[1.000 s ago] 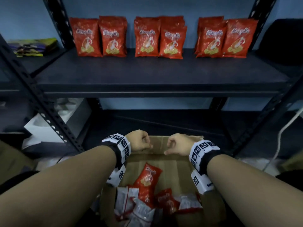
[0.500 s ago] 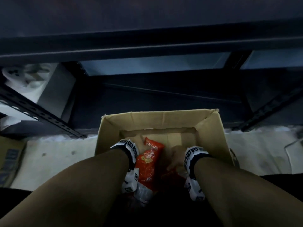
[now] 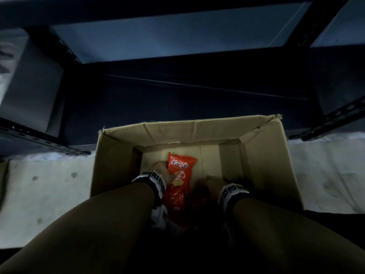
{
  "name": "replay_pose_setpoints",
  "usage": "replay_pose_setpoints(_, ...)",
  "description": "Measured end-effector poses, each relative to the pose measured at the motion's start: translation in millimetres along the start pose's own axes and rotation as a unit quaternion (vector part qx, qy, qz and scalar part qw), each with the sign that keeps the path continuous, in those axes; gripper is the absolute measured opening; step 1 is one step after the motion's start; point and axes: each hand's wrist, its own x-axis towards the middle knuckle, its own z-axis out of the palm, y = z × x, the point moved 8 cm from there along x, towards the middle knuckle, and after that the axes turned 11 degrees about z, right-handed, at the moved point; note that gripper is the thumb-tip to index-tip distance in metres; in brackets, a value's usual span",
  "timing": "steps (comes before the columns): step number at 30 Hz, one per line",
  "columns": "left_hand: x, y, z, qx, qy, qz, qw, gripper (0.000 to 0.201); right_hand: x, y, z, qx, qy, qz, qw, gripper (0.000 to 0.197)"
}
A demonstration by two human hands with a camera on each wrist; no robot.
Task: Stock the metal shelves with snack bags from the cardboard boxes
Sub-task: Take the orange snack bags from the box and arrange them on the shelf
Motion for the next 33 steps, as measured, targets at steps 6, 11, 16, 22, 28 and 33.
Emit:
replay_pose_setpoints(6, -9.0, 15.6, -13.0, -0.003, 0.016, 0.035, 0.999, 0.049, -25.8, -7.1, -17.3, 0.033, 0.026, -0.019, 0.999, 0.05)
replay_pose_setpoints(11, -30.7, 44.3, -39.7, 0.035, 0.005, 0.061, 0.997, 0.032, -44.8, -9.0, -49.5, 0.054, 0.045, 0.008, 0.998, 0.061)
replay_pose_setpoints(16, -60.7, 84.6, -84.7, 0.147, 0.006, 0.103, 0.984, 0.035, -92.2, -21.9, -99.1, 0.02, 0.099, -0.014, 0.995, 0.067)
replay_pose_setpoints(22, -104.3, 136.1, -151.7, 0.242, -0.008, 0.159, 0.957, 0.042, -160.5, -56.9, -164.4, -0.06, 0.186, -0.046, 0.98, 0.048)
replay_pose_setpoints(28, -160.4, 182.9, -227.1, 0.26, 0.047, 0.223, 0.938, 0.036, -235.2, -84.6, -226.3, -0.104, 0.261, -0.106, 0.954, 0.047)
replay_pose_setpoints(33, -192.2, 200.4, -268.1, 0.196, 0.081, 0.28, 0.936, 0.029, -293.8, -99.9, -255.6, -0.082, 0.277, -0.188, 0.939, 0.038)
